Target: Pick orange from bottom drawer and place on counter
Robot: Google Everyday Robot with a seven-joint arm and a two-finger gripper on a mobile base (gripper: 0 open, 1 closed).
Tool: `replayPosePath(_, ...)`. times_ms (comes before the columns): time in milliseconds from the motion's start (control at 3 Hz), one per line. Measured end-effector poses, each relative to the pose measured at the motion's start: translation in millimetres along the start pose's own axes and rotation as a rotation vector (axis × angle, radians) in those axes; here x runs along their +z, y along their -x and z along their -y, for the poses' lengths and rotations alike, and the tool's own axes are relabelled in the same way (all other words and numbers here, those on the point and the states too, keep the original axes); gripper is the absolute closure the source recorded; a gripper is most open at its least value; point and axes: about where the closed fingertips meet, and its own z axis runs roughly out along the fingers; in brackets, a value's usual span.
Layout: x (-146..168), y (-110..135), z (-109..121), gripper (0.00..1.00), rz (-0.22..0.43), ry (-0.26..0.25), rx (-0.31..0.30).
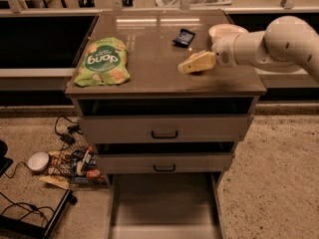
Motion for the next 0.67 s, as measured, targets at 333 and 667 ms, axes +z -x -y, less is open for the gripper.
replayPosePath(333, -41.2, 47.7, 11.2, 0.00, -0.023, 0.006, -0.102)
replayPosePath(667, -86.2, 71.3, 30.3, 0.00, -0.042, 0.028, -0.145)
